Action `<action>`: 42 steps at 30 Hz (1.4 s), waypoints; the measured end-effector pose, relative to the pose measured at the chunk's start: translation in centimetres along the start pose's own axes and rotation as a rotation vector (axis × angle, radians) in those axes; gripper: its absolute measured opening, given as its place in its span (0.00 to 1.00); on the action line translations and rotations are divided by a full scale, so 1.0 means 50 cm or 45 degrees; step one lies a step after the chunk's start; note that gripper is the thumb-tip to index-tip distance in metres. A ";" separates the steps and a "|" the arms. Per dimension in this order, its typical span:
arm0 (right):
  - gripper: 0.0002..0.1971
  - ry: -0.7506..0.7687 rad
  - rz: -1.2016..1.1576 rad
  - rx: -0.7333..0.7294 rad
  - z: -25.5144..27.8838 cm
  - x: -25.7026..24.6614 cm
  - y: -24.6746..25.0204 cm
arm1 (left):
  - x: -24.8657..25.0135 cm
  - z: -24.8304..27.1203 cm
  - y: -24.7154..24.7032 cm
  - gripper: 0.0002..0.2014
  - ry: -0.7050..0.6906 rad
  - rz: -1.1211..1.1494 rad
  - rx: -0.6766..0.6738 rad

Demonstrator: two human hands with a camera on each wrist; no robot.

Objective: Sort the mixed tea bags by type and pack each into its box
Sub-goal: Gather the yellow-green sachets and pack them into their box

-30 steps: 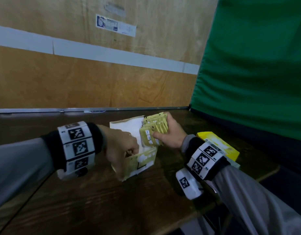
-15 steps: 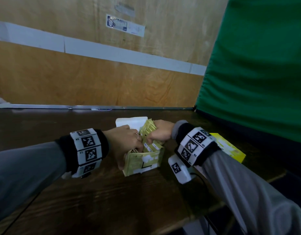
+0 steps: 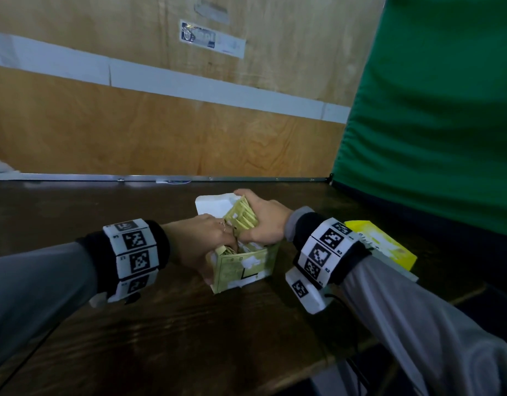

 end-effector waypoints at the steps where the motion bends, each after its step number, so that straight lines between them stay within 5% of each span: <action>1: 0.43 0.021 -0.044 0.027 0.001 -0.001 0.004 | -0.003 0.000 -0.003 0.34 0.004 0.049 -0.001; 4: 0.35 0.040 -0.099 0.045 0.006 -0.001 0.005 | -0.019 0.004 -0.007 0.34 0.123 0.283 0.019; 7: 0.24 0.003 -0.131 0.012 0.012 0.001 0.007 | -0.043 0.013 0.010 0.39 0.302 0.602 0.259; 10: 0.20 -0.037 -0.114 0.001 0.012 0.008 0.012 | -0.043 0.021 0.022 0.60 0.365 0.685 0.371; 14: 0.25 -0.100 -0.138 0.000 0.010 0.024 0.008 | -0.018 0.002 0.001 0.63 0.179 0.817 0.311; 17: 0.38 -0.186 -0.191 0.017 0.015 0.046 0.010 | -0.010 -0.002 -0.026 0.68 0.243 0.612 0.149; 19: 0.44 -0.221 -0.199 -0.012 0.020 0.058 0.009 | 0.002 -0.002 -0.029 0.62 0.253 0.315 0.027; 22: 0.39 -0.220 -0.144 -0.096 0.025 0.065 0.005 | 0.022 -0.005 -0.019 0.53 0.236 0.110 -0.044; 26: 0.32 -0.206 -0.121 -0.064 0.026 0.073 0.001 | 0.015 -0.002 -0.004 0.56 0.360 0.240 0.077; 29: 0.26 -0.225 -0.244 -0.002 0.025 0.089 -0.001 | 0.031 -0.004 0.005 0.47 0.261 0.213 0.162; 32: 0.20 -0.269 -0.356 0.148 0.030 0.115 0.012 | 0.049 -0.009 -0.008 0.40 0.182 0.164 0.060; 36: 0.18 -0.249 -0.400 0.250 0.047 0.136 0.012 | 0.064 -0.023 -0.020 0.42 0.126 0.076 -0.016; 42: 0.13 -0.213 -0.385 0.274 0.069 0.149 -0.007 | 0.076 -0.039 -0.009 0.43 0.094 0.073 0.150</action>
Point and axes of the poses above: each hand's wrist, its own z-axis away from the middle knuckle, its own y-axis out of the back of the hand, x = y × z, the point moved 8 cm from there along -z, towards the middle knuckle, and after that the axes turned 3 degrees about -y, right-handed, at the moved point
